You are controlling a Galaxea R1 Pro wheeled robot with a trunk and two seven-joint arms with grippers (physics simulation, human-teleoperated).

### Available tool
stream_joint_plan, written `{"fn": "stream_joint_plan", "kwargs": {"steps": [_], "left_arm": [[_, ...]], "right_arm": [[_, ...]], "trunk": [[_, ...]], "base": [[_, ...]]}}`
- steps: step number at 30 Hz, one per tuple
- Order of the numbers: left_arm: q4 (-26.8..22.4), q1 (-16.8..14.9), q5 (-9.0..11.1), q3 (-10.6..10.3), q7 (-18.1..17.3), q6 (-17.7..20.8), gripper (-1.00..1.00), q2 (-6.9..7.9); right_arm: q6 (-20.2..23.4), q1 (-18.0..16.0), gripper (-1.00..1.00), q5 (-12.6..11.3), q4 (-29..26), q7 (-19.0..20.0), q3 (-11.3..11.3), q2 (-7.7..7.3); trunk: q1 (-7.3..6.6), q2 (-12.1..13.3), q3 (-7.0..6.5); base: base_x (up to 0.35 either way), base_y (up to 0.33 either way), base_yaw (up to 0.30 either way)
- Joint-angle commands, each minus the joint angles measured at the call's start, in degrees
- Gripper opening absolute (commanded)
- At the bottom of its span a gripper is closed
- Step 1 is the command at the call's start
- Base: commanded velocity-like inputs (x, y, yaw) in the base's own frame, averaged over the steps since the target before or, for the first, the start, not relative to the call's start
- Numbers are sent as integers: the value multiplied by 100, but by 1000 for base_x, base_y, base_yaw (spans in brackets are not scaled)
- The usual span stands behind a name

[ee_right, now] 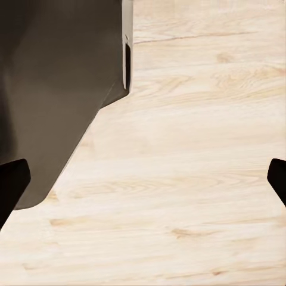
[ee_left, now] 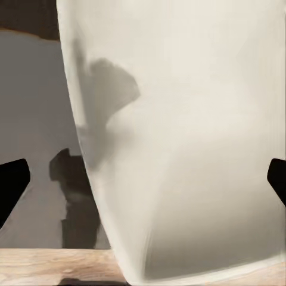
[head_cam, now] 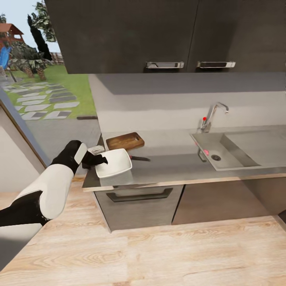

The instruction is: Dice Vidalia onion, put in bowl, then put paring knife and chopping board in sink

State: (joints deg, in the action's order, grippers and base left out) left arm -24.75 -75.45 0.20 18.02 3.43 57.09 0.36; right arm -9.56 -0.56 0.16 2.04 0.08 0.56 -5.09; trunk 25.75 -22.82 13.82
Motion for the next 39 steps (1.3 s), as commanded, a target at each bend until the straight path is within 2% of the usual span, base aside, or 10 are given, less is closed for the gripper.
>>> {"fn": "stream_joint_plan", "kwargs": {"steps": [1, 8, 16, 20, 23, 28, 30, 33, 36, 39], "left_arm": [[-81, -5, 6, 37, 29, 22, 100, -8], [-549, -5, 6, 41, 18, 0, 100, -13], [-965, 10, 6, 42, -14, -290, 100, -24], [-1145, 64, 6, 40, -161, -499, 100, -26], [-1437, 241, 6, 41, -335, -891, 100, -26], [-2154, 791, 6, 39, -601, -1663, 100, -27], [-2812, 1247, 6, 38, -805, -1950, 100, -27], [-3372, 1555, 6, 37, -1003, -2047, 100, -27], [-4389, 2094, 6, 41, -1409, -2116, 100, -27], [-4959, 2415, 6, 42, -1612, -2129, 100, -27]], "right_arm": [[-37, -6, 100, 2, 16, 1, 5, -1], [-36, -6, 100, 2, 16, 1, 5, 2], [-37, -6, 100, 2, 16, 1, 5, 0], [-36, -6, 100, 2, 16, 1, 5, 2], [-35, -6, 100, 2, 16, 1, 5, 0], [-37, -6, 100, 2, 16, 1, 5, 0], [-37, -6, 100, 2, 16, 1, 5, -1], [-37, -6, 100, 2, 16, 1, 5, 1], [-37, -6, 100, 2, 16, 1, 5, -1], [-37, -6, 100, 2, 16, 1, 5, 2]], "trunk": [[4, -10, 0], [4, -10, -65], [4, -10, -139], [4, -10, -176], [4, -10, -204], [4, -10, -250], [4, -10, -269], [4, -10, -296], [4, -10, -324], [4, -10, -352]], "base": [[0, 0, 0], [0, 0, 0], [0, 0, 0], [0, 0, 0], [0, 0, 0], [0, 0, 0], [0, 0, 0], [0, 0, 0], [0, 0, 0], [0, 0, 0]]}}
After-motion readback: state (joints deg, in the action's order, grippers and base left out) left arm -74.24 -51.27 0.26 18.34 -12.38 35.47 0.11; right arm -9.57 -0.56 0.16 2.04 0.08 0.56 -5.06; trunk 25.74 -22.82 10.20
